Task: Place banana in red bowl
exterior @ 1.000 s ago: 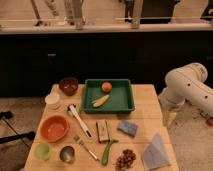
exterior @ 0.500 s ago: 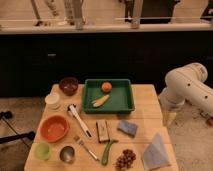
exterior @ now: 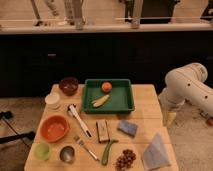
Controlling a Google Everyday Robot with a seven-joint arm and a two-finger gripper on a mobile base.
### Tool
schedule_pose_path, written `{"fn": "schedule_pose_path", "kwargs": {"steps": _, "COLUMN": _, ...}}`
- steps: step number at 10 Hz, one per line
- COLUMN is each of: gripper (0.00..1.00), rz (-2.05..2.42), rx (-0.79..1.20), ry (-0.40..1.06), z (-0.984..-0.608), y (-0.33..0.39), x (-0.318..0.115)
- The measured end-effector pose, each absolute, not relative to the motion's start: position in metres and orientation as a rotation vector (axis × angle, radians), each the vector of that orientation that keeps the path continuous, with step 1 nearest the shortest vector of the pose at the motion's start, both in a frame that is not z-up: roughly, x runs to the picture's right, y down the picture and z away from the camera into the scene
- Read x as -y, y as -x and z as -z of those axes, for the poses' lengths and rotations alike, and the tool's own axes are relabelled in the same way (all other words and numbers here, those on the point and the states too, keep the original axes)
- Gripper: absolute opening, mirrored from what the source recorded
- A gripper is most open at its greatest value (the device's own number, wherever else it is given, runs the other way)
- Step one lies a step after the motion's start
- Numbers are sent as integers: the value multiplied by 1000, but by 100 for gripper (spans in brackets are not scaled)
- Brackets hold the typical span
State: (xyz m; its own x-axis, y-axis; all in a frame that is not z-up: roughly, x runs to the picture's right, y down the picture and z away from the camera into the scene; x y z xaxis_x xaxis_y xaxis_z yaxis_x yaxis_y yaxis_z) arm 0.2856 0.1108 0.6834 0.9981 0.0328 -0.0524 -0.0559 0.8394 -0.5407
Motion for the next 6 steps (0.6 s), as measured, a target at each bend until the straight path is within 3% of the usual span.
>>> {"fn": "schedule_pose_path", "kwargs": {"steps": 6, "gripper": 80, "rz": 37, "rx": -15, "ry": 560, "z": -687, "y": -275, "x": -104}}
